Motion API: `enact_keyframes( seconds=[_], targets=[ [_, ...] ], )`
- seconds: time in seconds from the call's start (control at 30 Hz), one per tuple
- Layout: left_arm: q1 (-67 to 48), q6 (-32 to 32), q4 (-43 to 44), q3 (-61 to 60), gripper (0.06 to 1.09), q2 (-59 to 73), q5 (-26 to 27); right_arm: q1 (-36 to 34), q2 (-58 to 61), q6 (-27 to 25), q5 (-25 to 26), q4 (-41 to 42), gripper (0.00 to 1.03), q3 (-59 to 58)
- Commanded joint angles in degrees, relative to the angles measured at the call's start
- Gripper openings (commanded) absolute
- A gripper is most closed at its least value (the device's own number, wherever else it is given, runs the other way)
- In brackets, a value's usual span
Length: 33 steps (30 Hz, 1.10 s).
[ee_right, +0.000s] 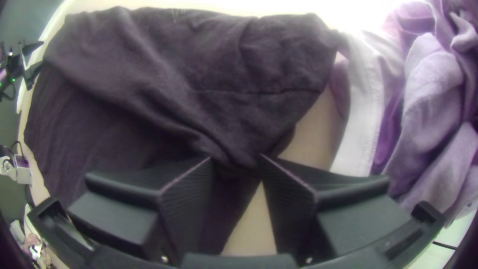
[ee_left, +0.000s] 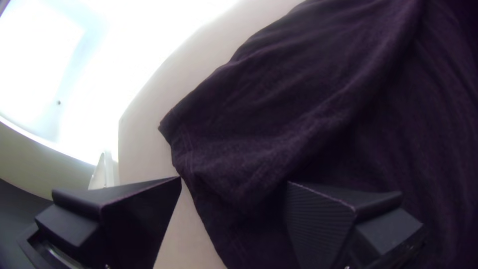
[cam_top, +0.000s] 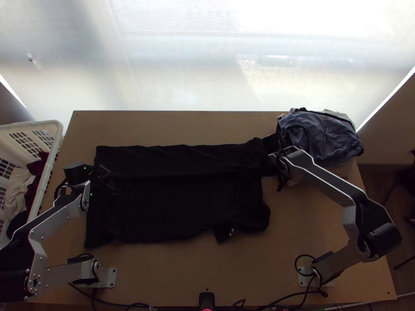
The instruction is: Fold the t-shirt
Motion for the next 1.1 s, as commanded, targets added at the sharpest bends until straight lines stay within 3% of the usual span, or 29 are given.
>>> enact_keyframes(
  seconds=[0.0,0.03,0.37,0.53,0.7,0.83,0.93,1.07],
  targets=[
    [1.53,0.59,-2.43,-0.22,1.03,-2.1,0.05,1.59,0.08,-0.22,-2.88,-5.97,0.92,-0.09],
    [1.88,0.95,-3.31,-0.22,1.03,-2.72,0.05,1.59,0.08,-0.31,-4.02,-6.94,0.99,-0.09],
    [4.08,3.76,-16.4,1.1,1.03,-15.46,1.72,1.59,-5.46,-3.21,-5.25,-11.16,0.99,-1.58],
    [3.55,4.11,-37.06,4.26,1.03,-25.22,7.69,2.47,-11.35,-5.23,-5.34,-14.59,0.98,-4.4],
    [0.39,17.21,-49.45,-3.74,1.03,-45.96,9.45,6.69,-19.26,-9.62,-5.17,-17.49,0.98,-10.28],
    [-5.5,19.93,-65.53,-3.3,1.03,-57.56,9.36,10.47,-23.91,-13.23,-4.29,-22.58,0.98,-14.06],
    [-7.52,20.63,-71.16,-3.12,1.03,-61.52,9.45,12.58,-27.43,-13.66,-2.62,-23.02,0.98,-16.61],
    [-8.31,20.81,-71.51,-3.12,1.03,-62.66,9.63,15.21,-30.07,-13.49,-0.68,-23.02,0.98,-18.9]
  ],
)
